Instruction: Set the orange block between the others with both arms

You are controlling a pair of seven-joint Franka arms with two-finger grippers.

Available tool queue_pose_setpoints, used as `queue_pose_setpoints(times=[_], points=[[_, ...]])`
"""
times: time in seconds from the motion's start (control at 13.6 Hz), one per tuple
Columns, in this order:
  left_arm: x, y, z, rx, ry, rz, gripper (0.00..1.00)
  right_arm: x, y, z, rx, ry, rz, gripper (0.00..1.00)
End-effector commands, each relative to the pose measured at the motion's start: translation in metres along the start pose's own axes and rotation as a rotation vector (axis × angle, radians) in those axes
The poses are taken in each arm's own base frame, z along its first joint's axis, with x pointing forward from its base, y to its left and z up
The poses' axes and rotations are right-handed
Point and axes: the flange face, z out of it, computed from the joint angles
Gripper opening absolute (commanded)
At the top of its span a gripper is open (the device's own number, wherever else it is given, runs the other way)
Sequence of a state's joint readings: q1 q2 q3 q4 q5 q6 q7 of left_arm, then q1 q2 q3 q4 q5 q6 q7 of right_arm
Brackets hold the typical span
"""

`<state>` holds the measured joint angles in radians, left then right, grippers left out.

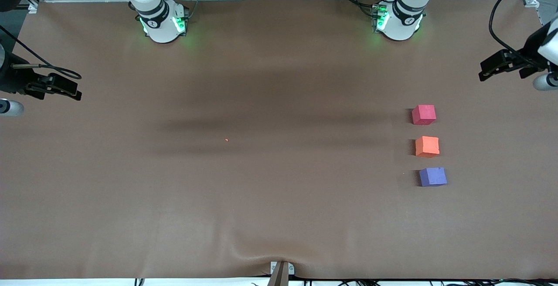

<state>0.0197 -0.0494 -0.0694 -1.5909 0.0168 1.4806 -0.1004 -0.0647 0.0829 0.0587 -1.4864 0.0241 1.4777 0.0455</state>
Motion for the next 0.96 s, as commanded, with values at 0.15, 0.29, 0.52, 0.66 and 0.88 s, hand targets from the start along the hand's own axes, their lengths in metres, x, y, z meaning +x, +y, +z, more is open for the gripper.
queue_pose_setpoints(times=[0.15,0.29,0.52,0.66,0.88], points=[[-0.0134,-0.002,0.002,-0.005,0.019,0.007,1.0,-0.0003,0.0025,-0.0011,0.01,0.002,-0.01,1.0],[-0.0108,-0.0023,0.003,0.0,0.018,0.008,1.0,-0.0003,0.0025,-0.0011,0.01,0.002,-0.01,1.0],[-0.0099,-0.0066,0.0024,0.002,0.02,0.002,1.0,-0.0006,0.0023,-0.0008,0.012,-0.001,-0.01,1.0],[-0.0109,-0.0067,0.0009,0.002,0.023,0.001,1.0,-0.0006,0.0025,-0.0008,0.01,-0.001,-0.01,1.0],[-0.0105,-0.0064,0.0002,0.007,0.025,0.001,1.0,-0.0006,0.0023,-0.0008,0.012,-0.001,-0.01,1.0]])
